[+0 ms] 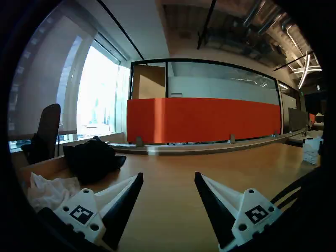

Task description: Fold towel

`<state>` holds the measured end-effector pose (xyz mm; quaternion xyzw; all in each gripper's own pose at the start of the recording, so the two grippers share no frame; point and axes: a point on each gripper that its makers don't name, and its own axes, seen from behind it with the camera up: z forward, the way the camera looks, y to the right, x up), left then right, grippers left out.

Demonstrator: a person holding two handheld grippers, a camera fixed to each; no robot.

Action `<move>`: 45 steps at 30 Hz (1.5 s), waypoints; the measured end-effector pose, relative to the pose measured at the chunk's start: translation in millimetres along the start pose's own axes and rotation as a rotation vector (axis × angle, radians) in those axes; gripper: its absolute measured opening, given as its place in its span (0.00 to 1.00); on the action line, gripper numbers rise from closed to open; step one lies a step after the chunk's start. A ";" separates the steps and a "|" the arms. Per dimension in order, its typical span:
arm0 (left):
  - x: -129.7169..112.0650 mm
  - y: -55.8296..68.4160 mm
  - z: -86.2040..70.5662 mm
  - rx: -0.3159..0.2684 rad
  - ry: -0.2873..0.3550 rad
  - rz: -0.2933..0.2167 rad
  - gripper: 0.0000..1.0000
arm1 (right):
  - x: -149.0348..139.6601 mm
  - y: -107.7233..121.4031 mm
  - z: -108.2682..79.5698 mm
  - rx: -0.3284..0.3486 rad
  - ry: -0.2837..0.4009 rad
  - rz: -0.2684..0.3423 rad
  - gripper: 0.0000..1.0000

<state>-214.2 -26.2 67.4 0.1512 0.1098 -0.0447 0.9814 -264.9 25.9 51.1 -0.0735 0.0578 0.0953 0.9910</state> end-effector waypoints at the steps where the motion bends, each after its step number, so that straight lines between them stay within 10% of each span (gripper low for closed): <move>1: -0.1 0.0 0.1 0.000 0.000 0.000 0.90 | 0.2 -1.0 -0.4 0.002 0.001 -0.004 1.00; 45: 0.3 0.4 -0.5 0.000 0.000 0.000 0.90 | 0.0 -14.2 -7.2 0.012 0.020 -0.057 1.00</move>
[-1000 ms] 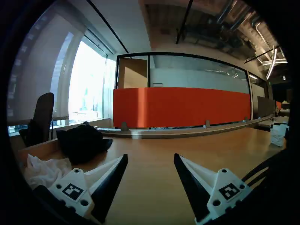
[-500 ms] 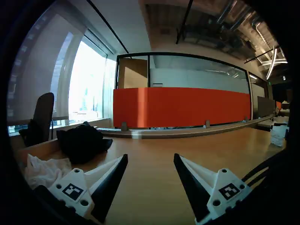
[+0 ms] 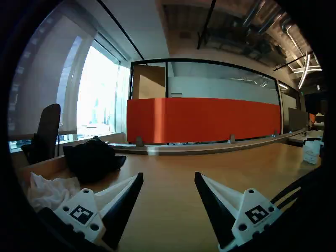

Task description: Fold towel

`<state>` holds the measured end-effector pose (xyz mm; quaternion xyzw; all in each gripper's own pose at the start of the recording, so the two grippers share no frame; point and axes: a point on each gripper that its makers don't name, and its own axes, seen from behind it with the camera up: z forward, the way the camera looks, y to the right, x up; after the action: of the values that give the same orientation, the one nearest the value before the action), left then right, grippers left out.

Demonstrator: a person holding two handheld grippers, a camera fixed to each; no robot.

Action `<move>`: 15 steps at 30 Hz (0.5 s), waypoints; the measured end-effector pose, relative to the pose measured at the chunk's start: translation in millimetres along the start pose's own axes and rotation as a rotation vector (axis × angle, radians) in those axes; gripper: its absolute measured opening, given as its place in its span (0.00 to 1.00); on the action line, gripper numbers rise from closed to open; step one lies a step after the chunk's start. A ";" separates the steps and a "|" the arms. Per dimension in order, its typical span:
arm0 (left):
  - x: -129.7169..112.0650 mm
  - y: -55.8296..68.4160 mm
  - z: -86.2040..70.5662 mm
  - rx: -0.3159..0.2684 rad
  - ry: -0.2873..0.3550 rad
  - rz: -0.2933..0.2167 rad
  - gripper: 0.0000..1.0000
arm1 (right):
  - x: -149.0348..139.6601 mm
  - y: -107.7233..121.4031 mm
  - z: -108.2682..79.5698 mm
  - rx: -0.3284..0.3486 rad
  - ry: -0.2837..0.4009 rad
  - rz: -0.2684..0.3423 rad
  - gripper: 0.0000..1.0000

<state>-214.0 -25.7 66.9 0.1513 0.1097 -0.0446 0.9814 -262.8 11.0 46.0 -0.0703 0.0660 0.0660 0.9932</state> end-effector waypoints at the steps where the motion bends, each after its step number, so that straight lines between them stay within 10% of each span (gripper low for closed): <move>1: 0.1 0.0 0.0 0.000 0.000 0.000 0.90 | 0.1 0.0 -0.1 0.000 0.000 0.000 1.00; 15: 5.7 -1.6 -0.9 -0.001 -0.002 0.000 0.90 | 0.0 0.2 -0.1 0.000 0.000 0.000 1.00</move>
<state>-208.8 -27.2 64.4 0.1510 0.1088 -0.0445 0.9815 -262.9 11.2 45.8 -0.0703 0.0660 0.0659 0.9932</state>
